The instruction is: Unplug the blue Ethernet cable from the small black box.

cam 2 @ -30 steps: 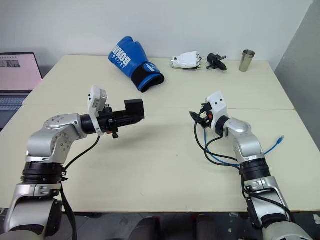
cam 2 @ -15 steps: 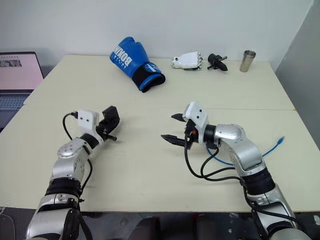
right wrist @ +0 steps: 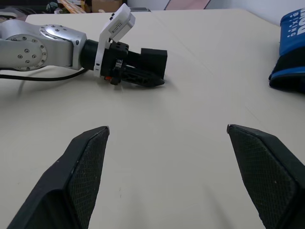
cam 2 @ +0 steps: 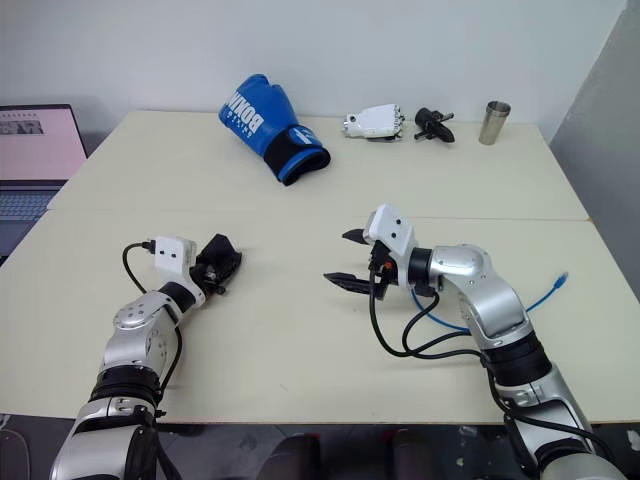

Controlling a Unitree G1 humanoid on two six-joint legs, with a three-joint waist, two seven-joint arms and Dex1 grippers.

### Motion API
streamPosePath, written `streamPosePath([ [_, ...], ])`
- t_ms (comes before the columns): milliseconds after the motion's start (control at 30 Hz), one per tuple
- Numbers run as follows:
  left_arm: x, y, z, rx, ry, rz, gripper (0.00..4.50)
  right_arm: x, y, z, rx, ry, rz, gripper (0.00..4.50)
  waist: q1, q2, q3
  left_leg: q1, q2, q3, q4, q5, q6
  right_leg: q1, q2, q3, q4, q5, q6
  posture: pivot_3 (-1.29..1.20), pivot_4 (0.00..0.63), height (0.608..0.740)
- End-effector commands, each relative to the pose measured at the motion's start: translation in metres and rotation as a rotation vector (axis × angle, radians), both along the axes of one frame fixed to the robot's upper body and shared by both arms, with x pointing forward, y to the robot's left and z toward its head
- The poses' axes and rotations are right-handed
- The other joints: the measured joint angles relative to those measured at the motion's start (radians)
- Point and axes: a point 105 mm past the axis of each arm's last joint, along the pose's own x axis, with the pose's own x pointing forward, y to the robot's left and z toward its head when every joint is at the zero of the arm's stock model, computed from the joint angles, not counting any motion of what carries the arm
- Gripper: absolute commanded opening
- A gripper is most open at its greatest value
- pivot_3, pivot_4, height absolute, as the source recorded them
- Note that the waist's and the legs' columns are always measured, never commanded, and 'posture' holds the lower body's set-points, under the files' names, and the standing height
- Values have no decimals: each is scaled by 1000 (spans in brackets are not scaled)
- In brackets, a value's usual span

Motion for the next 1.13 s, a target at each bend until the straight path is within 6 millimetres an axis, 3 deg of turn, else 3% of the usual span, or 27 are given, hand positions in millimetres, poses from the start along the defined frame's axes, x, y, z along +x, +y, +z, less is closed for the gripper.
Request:
streamPosePath([
  [33,-2,6,4,16,-16,31,3697,-4,2,7,-6,-49,31,4204,0,0,0,0,0,0,0,0,0,0,0,0,0,0,0,0,150,740],
  [167,-6,7,8,39,-31,28,3819,-2,0,8,-6,-65,15,4204,-2,0,0,0,0,0,0,0,0,0,0,0,0,0,0,0,150,740],
  [267,-12,4,22,30,-61,6,3819,-1,-6,13,4,-72,-3,4204,-2,0,0,0,0,0,0,0,0,0,0,0,0,0,0,0,150,740],
  [467,-42,-7,52,95,-50,-107,3819,-9,-38,24,5,-75,-70,4204,0,0,0,0,1,-1,0,0,0,0,-1,1,0,0,0,0,150,740],
  [667,-63,9,73,295,21,-147,3819,-19,-77,37,-3,-57,-134,4204,0,0,0,2,1,0,-1,0,0,2,0,1,0,0,0,0,150,740],
  [800,-75,11,96,361,56,-282,3819,-23,-108,47,-15,-50,-172,4204,0,0,0,2,1,0,-1,0,0,2,0,1,0,0,0,0,150,740],
  [1000,-80,20,127,358,62,-387,3819,-36,-131,58,-18,69,-147,4204,0,0,0,3,1,1,-1,0,0,2,1,1,-1,0,0,0,150,740],
  [1133,-82,19,121,397,96,-453,3819,-34,-135,62,-26,71,-163,4204,-1,1,0,3,1,1,-1,0,0,2,1,1,-1,0,0,0,150,740],
])
